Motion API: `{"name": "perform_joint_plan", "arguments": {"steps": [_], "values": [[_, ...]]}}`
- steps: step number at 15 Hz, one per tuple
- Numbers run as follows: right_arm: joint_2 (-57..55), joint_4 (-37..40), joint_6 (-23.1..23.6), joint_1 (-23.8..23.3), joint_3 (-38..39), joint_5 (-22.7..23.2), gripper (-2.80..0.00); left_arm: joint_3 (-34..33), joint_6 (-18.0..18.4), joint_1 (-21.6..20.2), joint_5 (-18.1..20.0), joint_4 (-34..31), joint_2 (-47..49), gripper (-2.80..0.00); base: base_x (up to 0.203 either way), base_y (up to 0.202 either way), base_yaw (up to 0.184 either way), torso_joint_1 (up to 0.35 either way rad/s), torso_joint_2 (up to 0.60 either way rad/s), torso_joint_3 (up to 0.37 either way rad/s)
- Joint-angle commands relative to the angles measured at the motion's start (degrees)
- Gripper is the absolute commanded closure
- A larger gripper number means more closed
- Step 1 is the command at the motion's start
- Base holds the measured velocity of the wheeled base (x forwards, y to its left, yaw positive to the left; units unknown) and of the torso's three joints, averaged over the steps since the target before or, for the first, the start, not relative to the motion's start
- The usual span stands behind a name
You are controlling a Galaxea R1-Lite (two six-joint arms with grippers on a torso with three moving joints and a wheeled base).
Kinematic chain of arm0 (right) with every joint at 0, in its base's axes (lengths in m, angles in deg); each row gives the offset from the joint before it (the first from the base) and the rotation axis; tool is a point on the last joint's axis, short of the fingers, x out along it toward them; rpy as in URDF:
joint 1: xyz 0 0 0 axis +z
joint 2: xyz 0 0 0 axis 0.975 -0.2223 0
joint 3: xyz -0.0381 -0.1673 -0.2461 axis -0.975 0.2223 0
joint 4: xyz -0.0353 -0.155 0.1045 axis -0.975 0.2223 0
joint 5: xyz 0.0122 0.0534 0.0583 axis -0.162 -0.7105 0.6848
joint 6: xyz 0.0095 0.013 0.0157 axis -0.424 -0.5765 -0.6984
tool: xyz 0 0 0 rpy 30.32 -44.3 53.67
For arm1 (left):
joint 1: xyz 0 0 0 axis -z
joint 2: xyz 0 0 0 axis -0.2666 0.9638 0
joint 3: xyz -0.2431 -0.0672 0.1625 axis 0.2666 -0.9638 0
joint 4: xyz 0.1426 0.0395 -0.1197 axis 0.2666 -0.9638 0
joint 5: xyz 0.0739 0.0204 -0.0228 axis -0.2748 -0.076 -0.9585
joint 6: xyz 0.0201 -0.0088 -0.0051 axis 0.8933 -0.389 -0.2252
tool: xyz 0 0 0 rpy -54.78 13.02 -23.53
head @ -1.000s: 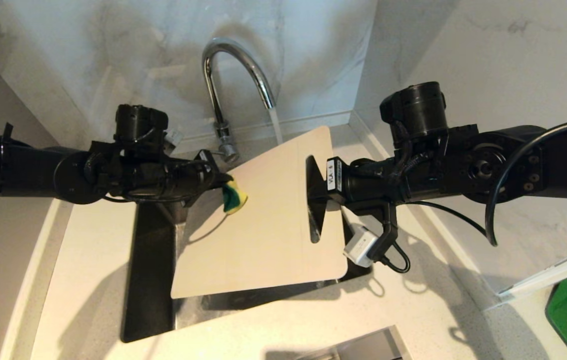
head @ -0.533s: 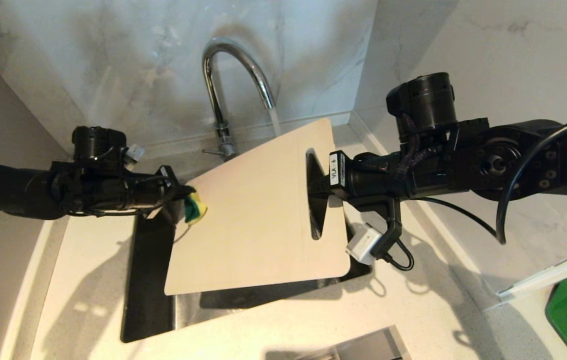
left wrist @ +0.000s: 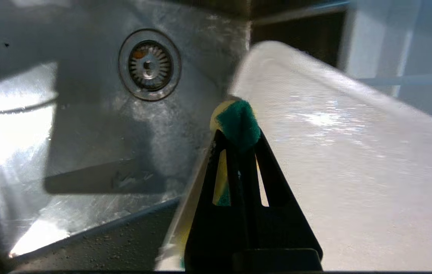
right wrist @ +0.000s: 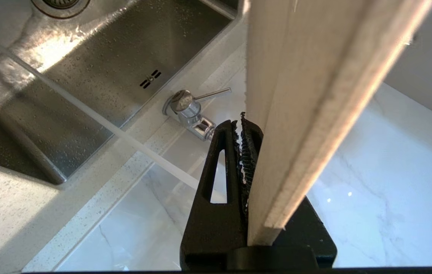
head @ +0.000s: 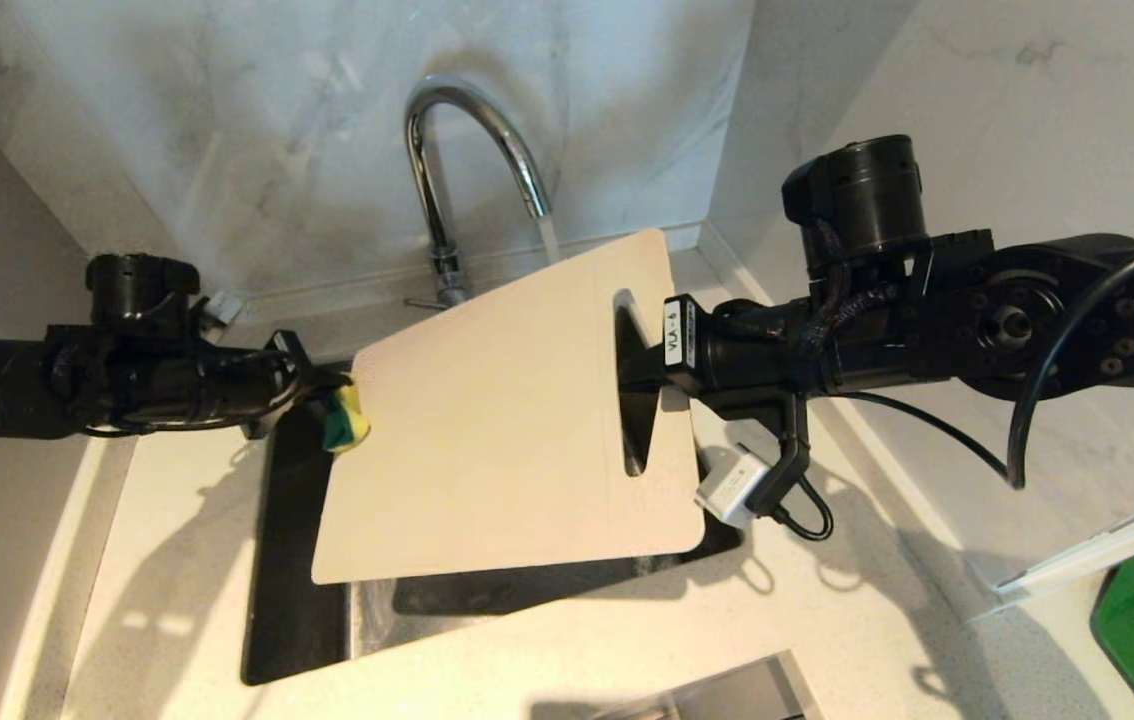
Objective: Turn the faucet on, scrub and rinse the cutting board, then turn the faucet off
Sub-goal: Scrub the cutting board underwater
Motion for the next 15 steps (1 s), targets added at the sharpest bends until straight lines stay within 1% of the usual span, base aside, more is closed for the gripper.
{"name": "perform_joint_plan", "arguments": {"steps": [1, 3, 5, 8, 9, 10, 12, 13, 15], "values": [[-0.6, 0.1, 0.9, 0.0, -0.1, 0.1, 0.00, -0.5, -0.8, 2.7, 0.1, -0.1, -4.3, 0.00, 0.000, 0.000, 0.000, 0.000, 0.00, 0.000], [-0.4, 0.1, 0.8, 0.0, -0.1, 0.1, 0.00, -1.0, -1.2, 7.7, -0.2, -0.8, -7.4, 0.00, 0.000, 0.000, 0.000, 0.000, 0.00, 0.000], [-0.4, 0.1, 0.8, 0.0, -0.2, 0.1, 0.00, -0.4, -1.6, 14.6, -1.6, -1.4, -8.9, 0.00, 0.000, 0.000, 0.000, 0.000, 0.00, 0.000], [-0.8, 0.1, 0.8, 0.0, 0.0, 0.1, 0.00, 1.2, -1.8, 26.2, -7.9, -2.4, -9.5, 0.00, 0.000, 0.000, 0.000, 0.000, 0.00, 0.000], [-0.9, 0.0, 0.8, 0.0, 0.0, 0.1, 0.00, 2.4, -1.8, 29.3, -9.8, -2.9, -9.3, 0.00, 0.000, 0.000, 0.000, 0.000, 0.00, 0.000], [-1.1, 0.0, 0.8, 0.0, 0.0, 0.0, 0.00, 5.0, -1.8, 31.6, -11.2, -4.3, -8.8, 0.00, 0.000, 0.000, 0.000, 0.000, 0.00, 0.000], [-1.0, 0.0, 0.8, 0.0, 0.1, 0.0, 0.00, 9.9, -1.8, 34.6, -12.7, -7.9, -7.0, 0.00, 0.000, 0.000, 0.000, 0.000, 0.00, 0.000], [-0.8, 0.0, 0.8, 0.0, 0.7, 0.0, 0.00, 11.3, -1.9, 35.4, -13.0, -8.7, -6.2, 0.00, 0.000, 0.000, 0.000, 0.000, 0.00, 0.000], [-0.2, 0.0, 0.8, 0.0, 1.2, 0.1, 0.00, 10.8, -2.2, 35.4, -13.1, -8.9, -5.8, 0.00, 0.000, 0.000, 0.000, 0.000, 0.00, 0.000]]}}
